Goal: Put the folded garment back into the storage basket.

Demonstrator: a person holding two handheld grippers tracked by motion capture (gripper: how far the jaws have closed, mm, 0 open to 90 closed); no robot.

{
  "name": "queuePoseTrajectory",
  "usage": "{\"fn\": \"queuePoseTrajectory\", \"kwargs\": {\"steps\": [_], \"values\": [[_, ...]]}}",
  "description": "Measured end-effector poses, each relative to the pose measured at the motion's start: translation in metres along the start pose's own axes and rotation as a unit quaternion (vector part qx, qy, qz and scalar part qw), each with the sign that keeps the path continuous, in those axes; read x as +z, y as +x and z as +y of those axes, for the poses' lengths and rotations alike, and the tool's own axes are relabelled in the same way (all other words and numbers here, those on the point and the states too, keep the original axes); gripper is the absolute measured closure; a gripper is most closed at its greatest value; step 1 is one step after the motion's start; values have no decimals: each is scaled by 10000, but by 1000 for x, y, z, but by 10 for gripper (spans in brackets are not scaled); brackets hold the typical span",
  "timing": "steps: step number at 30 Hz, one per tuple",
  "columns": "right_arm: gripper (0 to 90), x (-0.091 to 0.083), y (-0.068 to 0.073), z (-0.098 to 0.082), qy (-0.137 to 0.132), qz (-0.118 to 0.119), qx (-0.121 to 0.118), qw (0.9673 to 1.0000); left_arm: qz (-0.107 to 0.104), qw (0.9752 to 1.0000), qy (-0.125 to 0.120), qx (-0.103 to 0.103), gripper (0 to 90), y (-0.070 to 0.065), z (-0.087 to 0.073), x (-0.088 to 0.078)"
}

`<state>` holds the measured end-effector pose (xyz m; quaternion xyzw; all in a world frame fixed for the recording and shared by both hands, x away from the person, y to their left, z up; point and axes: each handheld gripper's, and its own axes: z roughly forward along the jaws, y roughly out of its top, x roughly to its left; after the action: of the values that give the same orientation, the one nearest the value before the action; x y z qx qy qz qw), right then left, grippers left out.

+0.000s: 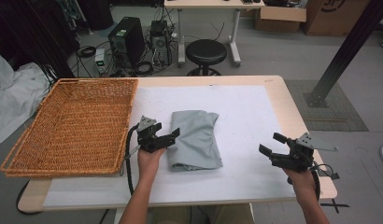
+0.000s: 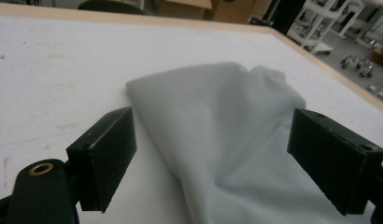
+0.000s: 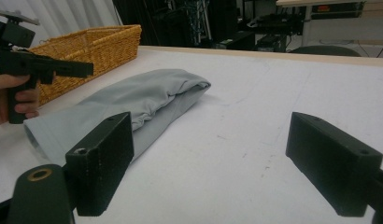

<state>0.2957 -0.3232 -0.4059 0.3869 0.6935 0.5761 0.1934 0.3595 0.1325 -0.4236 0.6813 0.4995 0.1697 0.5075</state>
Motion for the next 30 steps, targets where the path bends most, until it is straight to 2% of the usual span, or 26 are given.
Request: {"fn": "queuePoseTrajectory", "kwargs": {"steps": [3, 5, 6, 11, 13, 15, 17, 18, 20, 22, 25, 26, 30], "values": [[148, 0, -1, 1, -1, 4, -12, 10000, -104, 9996, 245, -51, 168, 4, -2, 7], [149, 0, -1, 1, 14, 12, -24, 10000, 63, 9988, 459, -136, 159, 5, -4, 12], [148, 1, -1, 1, 12, 17, -21, 10000, 79, 9984, 528, -172, 157, 6, -5, 15], [149, 4, -2, 0, 50, 30, -17, 10000, -82, 9962, 857, -149, 166, 7, -10, 28], [149, 5, -2, 0, 66, 40, -23, 10000, -192, 9948, 979, -202, 213, 8, -11, 32], [149, 5, -2, 0, 64, 43, -21, 10000, -260, 9944, 1008, -158, 273, 7, -11, 33], [149, 5, -3, 0, 69, 42, -10, 10000, -396, 9913, 1252, -128, 330, 6, -10, 37], [149, 5, -3, 0, 65, 39, -6, 10000, -380, 9910, 1282, -73, 314, 4, -9, 38], [149, 6, -2, 0, 67, 44, -10, 10000, -457, 9888, 1421, -57, 319, -1, -7, 42], [150, 7, -2, 0, 70, 52, -19, 10000, -384, 9883, 1476, -43, 325, -6, -5, 45], [150, 7, -1, 1, 44, 65, -12, 10000, -214, 9892, 1449, -81, 475, -6, -6, 45], [150, 6, 0, 1, 44, 68, -15, 10000, -208, 9890, 1460, -105, 567, -6, -6, 45], [151, 6, 0, 2, 51, 73, -7, 10000, -178, 9890, 1466, -97, 728, -13, -7, 46]]}}
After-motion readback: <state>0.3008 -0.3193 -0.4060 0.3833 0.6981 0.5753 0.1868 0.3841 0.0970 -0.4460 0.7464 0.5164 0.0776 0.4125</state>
